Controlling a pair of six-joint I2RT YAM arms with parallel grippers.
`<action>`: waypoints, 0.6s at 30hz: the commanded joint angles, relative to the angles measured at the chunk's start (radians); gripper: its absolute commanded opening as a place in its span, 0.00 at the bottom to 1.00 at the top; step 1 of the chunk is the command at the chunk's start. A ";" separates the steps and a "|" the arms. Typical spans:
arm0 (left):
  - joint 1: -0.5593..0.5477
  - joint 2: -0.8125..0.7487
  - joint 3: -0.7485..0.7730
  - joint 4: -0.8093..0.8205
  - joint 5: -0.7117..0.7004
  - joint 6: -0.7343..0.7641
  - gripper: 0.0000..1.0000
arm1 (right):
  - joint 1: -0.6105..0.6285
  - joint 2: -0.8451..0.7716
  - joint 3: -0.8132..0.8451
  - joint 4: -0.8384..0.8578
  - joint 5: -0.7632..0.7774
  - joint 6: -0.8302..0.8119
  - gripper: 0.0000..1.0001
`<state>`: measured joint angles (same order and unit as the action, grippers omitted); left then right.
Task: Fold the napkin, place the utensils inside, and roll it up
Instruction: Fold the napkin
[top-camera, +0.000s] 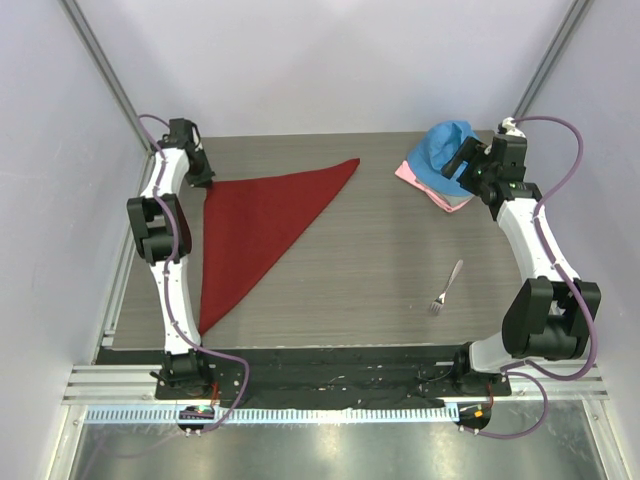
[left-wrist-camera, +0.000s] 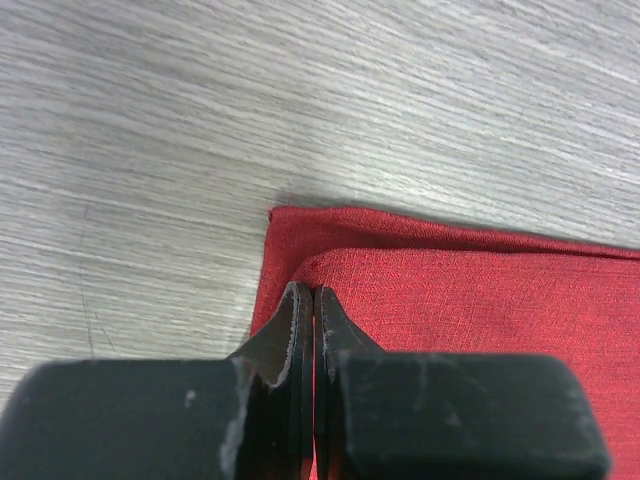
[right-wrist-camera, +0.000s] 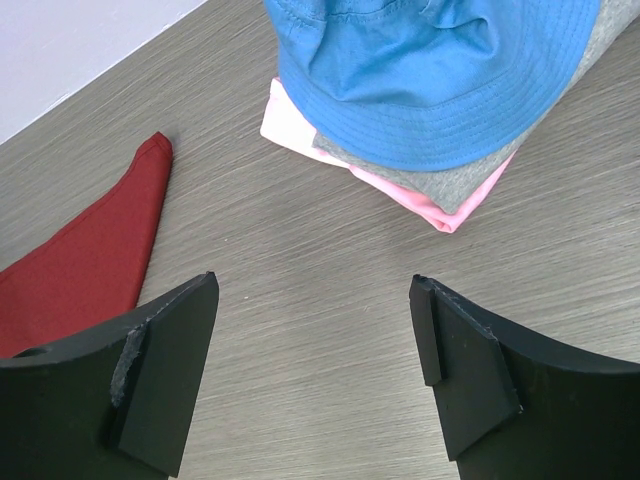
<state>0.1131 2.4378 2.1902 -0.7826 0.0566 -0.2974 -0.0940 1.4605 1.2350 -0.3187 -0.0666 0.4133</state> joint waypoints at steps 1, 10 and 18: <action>0.014 0.018 0.048 0.017 0.015 0.024 0.00 | -0.003 0.001 0.046 0.026 0.001 -0.013 0.86; 0.016 0.023 0.071 0.019 0.025 0.030 0.41 | -0.003 0.015 0.053 0.017 0.001 -0.016 0.86; 0.017 -0.109 0.094 0.036 -0.014 0.041 0.77 | -0.003 -0.021 0.052 -0.074 0.010 -0.053 0.86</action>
<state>0.1204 2.4634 2.2234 -0.7750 0.0647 -0.2760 -0.0940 1.4818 1.2537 -0.3462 -0.0654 0.3939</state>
